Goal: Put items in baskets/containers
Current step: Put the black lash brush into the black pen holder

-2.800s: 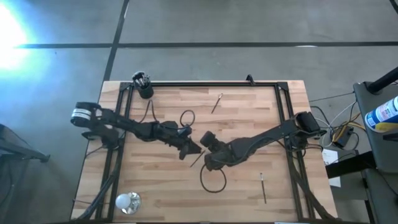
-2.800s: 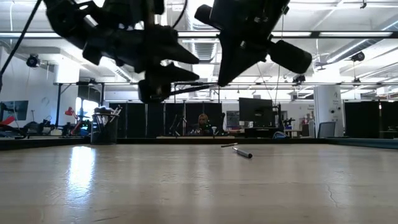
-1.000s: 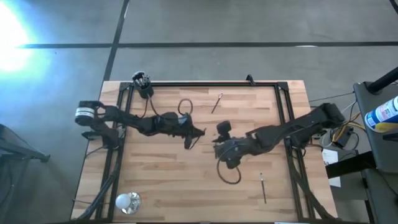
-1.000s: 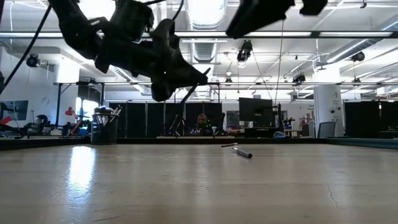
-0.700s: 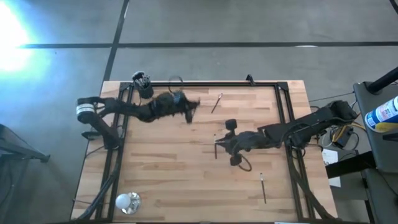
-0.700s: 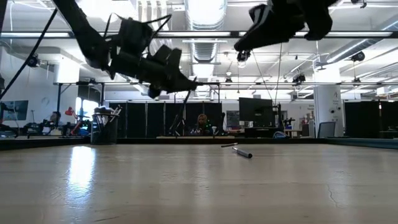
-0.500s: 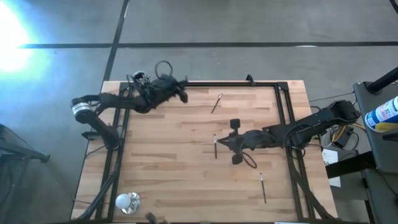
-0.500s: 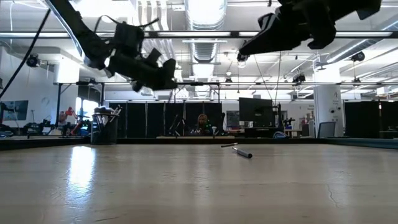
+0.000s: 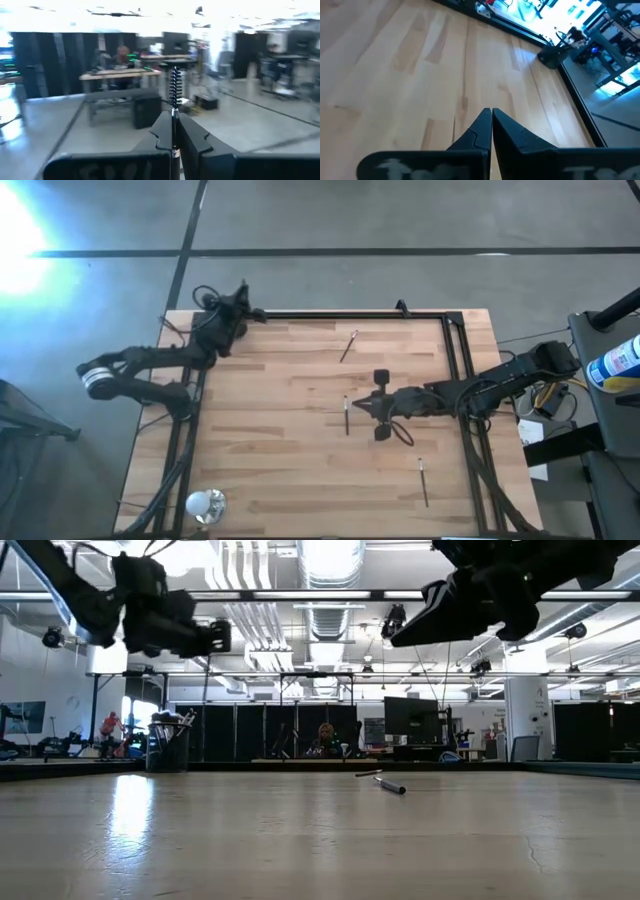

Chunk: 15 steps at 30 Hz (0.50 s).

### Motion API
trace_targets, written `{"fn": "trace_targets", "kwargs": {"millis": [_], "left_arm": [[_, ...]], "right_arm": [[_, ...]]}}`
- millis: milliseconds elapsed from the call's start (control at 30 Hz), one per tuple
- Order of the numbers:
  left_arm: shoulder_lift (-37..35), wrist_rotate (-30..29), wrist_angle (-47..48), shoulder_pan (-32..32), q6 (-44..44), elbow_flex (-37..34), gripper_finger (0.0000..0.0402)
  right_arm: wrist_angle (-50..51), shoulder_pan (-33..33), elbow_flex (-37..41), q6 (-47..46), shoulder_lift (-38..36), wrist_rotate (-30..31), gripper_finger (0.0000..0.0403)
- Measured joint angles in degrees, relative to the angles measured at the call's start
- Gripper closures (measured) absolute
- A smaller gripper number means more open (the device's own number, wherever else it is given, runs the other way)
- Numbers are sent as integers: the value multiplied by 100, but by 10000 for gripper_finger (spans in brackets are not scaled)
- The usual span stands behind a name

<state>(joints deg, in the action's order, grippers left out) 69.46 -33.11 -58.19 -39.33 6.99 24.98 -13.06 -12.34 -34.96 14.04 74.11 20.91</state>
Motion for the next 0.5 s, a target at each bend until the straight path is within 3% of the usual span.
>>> {"fn": "trace_targets", "kwargs": {"millis": [267,500], "left_arm": [[-231,-195,-321,-650,-300,-610,394],[-95,-238,-581,-1025,-299,-743,394]], "right_arm": [[-402,38,167,135,0,-4,394],[-734,42,310,203,0,-29,394]]}}
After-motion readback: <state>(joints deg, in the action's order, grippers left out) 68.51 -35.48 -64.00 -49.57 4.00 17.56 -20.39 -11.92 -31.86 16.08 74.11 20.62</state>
